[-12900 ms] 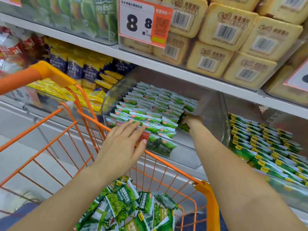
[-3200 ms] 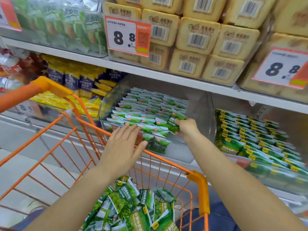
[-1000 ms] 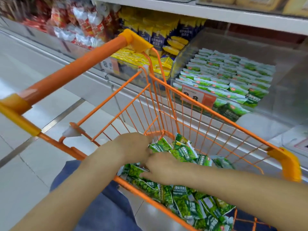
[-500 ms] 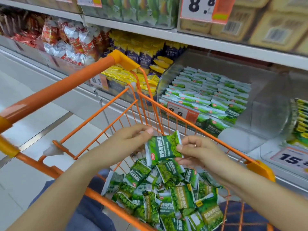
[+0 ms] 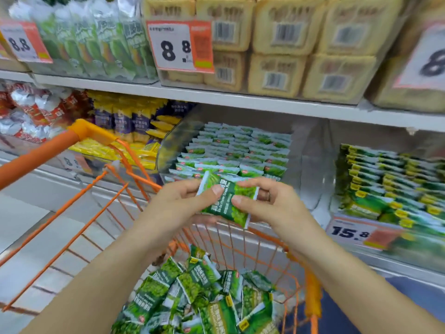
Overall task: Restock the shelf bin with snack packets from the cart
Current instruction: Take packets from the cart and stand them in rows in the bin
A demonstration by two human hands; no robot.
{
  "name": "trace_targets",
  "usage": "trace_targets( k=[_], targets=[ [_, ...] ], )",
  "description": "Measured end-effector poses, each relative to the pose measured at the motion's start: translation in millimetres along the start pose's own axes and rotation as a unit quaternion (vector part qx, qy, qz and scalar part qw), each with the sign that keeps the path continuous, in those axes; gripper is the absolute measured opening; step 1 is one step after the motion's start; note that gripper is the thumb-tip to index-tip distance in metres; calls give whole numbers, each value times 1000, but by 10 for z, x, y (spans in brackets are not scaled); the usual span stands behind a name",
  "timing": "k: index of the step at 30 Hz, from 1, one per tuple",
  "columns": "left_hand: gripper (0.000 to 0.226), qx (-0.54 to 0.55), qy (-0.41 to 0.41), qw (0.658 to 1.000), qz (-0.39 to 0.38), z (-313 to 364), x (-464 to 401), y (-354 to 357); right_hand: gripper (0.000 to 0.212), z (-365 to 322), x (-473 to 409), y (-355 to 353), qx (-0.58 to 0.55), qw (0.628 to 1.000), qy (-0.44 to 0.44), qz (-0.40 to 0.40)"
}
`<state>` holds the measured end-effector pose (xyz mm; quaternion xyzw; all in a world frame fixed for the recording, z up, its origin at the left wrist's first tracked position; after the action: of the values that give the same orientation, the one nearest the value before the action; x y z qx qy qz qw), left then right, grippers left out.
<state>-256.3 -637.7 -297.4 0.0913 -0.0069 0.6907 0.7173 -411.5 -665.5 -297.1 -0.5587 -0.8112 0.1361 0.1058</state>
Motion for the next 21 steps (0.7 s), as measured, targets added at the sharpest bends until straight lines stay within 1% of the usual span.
trace_targets(
  k=[2,3,4,5,6,7,8,9,10,12,14,15,17,19,21],
  targets=[
    [11,1,26,1000,16,67,-148,175,18,14,-108,-263,79,993,-43,75],
    [9,-10,46,998,30,115,-234,242,15,8,-143,-426,141,980,-66,124],
    [8,-39,68,996,41,155,-331,291,14,6,-163,-603,224,954,-85,180],
    [7,-83,93,991,49,193,-438,329,17,-1,-169,-776,313,916,-96,231],
    [13,-137,117,982,52,237,-549,379,21,13,-175,-948,390,875,-91,272],
    [17,-185,136,972,50,273,-665,438,26,67,-197,-1110,441,845,-68,296],
    [17,-225,148,962,42,286,-798,506,31,145,-232,-1241,466,833,-30,297],
    [15,-269,154,950,31,279,-939,582,38,239,-278,-1333,467,838,17,281],
    [14,-318,159,935,20,271,-1064,689,44,335,-325,-1374,454,852,59,256],
    [19,-432,168,886,8,197,-1312,911,52,455,-396,-1356,435,870,95,213],
    [38,-519,157,840,-7,38,-1552,1081,55,472,-429,-1312,447,868,84,198],
    [43,-551,147,821,-23,-59,-1655,1131,56,471,-436,-1300,453,867,80,193],
    [46,-621,132,770,-69,-253,-1806,1190,56,494,-441,-1297,465,864,80,175],
    [46,-674,135,718,-108,-383,-1883,1214,55,503,-439,-1321,465,865,80,168],
    [47,-693,149,695,-122,-430,-1908,1214,56,497,-439,-1323,461,869,73,164]
  ],
)
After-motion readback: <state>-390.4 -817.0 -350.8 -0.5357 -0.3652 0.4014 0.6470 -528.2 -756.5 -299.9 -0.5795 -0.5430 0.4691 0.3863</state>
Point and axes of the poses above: each hand's wrist, its own x-axis away from the middle knuckle, its own y-axis out of the palm, z = x × y, the point moved 6 cm from there along -x, towards the middle knuckle, and after that the axes turned 13 degrees about x, right-handed, at the moved point
